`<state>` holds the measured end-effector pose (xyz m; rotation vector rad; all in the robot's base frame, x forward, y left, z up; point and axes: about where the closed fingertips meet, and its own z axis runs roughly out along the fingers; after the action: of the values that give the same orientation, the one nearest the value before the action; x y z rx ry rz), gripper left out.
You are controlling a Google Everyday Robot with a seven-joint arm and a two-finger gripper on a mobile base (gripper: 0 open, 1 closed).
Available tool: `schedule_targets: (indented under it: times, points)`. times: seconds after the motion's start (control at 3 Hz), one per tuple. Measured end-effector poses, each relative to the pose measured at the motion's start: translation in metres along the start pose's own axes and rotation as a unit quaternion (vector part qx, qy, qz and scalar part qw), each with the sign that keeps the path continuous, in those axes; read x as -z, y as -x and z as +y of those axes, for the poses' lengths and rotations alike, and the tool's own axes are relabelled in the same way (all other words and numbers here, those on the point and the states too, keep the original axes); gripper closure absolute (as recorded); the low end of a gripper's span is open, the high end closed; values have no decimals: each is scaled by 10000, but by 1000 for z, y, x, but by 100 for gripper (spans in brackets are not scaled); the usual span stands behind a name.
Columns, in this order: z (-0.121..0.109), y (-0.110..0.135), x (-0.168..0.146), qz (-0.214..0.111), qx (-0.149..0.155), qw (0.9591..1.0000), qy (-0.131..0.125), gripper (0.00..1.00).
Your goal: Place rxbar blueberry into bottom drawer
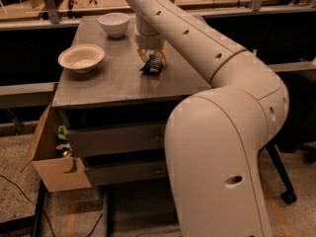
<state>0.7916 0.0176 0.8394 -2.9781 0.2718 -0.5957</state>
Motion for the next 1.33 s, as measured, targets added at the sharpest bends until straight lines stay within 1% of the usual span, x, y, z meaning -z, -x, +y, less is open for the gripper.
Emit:
schedule_targets:
  times: [0.33,0.67,1.0,1.33]
  points:
    - [9,9,14,77,-128,9997,-182,100]
    - [23,26,82,523,-642,9923,-917,100]
    - [47,62,138,820,-958,9813,-1452,100]
    - [85,80,121,747,-1076,9840,-1204,100]
